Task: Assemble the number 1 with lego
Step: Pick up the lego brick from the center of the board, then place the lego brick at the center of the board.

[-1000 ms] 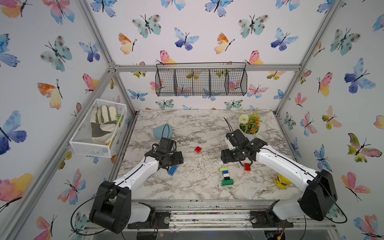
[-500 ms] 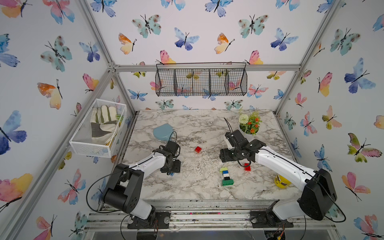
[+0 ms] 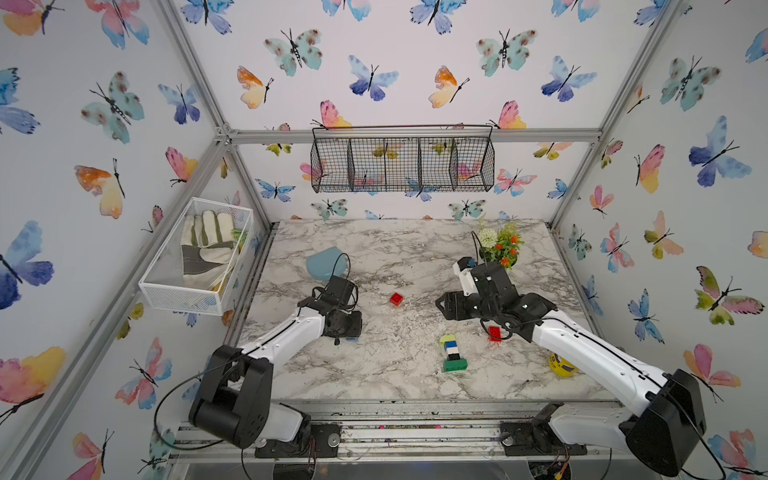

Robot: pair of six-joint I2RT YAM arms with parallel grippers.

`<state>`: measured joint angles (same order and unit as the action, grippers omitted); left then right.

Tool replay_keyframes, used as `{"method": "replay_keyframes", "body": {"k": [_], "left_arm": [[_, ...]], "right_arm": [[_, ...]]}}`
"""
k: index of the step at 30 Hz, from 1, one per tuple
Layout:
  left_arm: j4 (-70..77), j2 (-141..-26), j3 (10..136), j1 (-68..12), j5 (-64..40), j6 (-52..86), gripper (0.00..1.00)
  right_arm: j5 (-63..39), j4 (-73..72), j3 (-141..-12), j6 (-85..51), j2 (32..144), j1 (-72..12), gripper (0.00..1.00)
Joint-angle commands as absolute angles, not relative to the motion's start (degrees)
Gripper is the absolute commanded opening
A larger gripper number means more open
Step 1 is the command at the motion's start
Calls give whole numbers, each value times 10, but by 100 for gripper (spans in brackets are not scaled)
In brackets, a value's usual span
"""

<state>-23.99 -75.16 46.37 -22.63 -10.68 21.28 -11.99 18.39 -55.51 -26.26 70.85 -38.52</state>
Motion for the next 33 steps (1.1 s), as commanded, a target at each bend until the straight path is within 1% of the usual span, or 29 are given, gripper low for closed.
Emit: {"method": "replay_keyframes", "body": {"k": [1,2,4,7,10,14,18,23,25,33], "left_arm": [[-17,-652,421,-222,-267,365,34],[54,-634,401,-223,-302,407,35],[169,-613,370,-225,-335,478,35],[280,-607,351,-227,-385,539,37],[334,-618,349,-229,-436,570,36],[395,-630,343,-238,-470,598,36],[439,-642,342,-251,-480,616,36],[460,-660,342,-263,-483,622,36],[470,-664,342,-266,-482,625,36],[509,-680,332,-269,-483,643,35]], "right_arm": [[-330,31,-532,-270,717,-385,71],[-379,12,-534,-280,730,-385,71],[-454,-14,-542,-296,752,-385,70],[-515,-68,-542,-319,768,-386,71],[-542,-117,-546,-333,776,-386,73],[-568,-164,-562,-363,805,-386,73],[-579,-181,-577,-374,827,-387,73],[-605,-203,-590,-394,847,-392,71],[-611,-213,-588,-404,852,-392,68],[-647,-254,-588,-443,873,-392,43]]}}
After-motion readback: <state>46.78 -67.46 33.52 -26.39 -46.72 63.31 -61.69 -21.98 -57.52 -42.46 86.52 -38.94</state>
